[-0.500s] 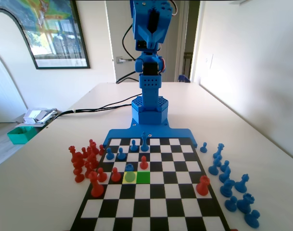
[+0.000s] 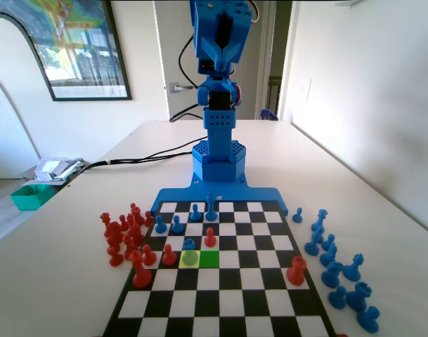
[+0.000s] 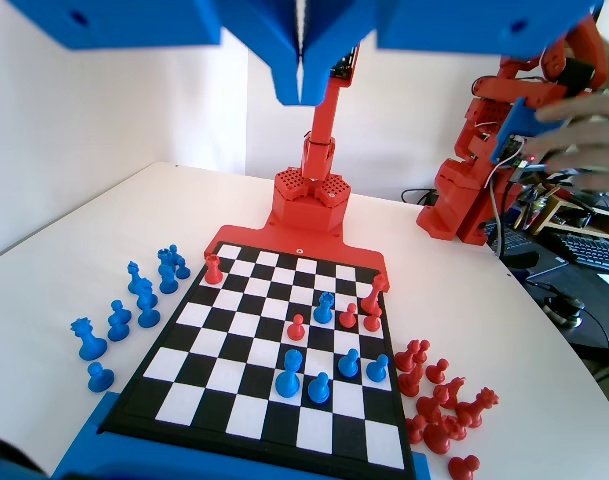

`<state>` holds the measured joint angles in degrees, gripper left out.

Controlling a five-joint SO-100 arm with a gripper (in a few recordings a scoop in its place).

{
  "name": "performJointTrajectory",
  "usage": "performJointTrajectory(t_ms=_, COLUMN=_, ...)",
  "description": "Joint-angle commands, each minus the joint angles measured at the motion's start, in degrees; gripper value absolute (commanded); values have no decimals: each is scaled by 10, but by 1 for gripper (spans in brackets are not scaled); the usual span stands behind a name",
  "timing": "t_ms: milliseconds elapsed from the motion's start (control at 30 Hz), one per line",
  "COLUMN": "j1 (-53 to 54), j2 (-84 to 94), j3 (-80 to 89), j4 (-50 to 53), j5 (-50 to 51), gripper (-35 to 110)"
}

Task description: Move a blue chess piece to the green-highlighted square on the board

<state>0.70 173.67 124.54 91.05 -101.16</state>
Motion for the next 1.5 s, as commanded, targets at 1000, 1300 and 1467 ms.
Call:
performJointTrajectory(t_ms=1000, j1=6, j2=11, j3=0, j4=-7, j5=-11, gripper=1)
performJointTrajectory(t_ms=1300, j1=4, j2=-91, j3=-91, j4=-28, j5=81, gripper=1)
performJointTrajectory(t_ms=1467, j1=25, j2=-195, j3=-156, j4=-34, j5=125, gripper=1)
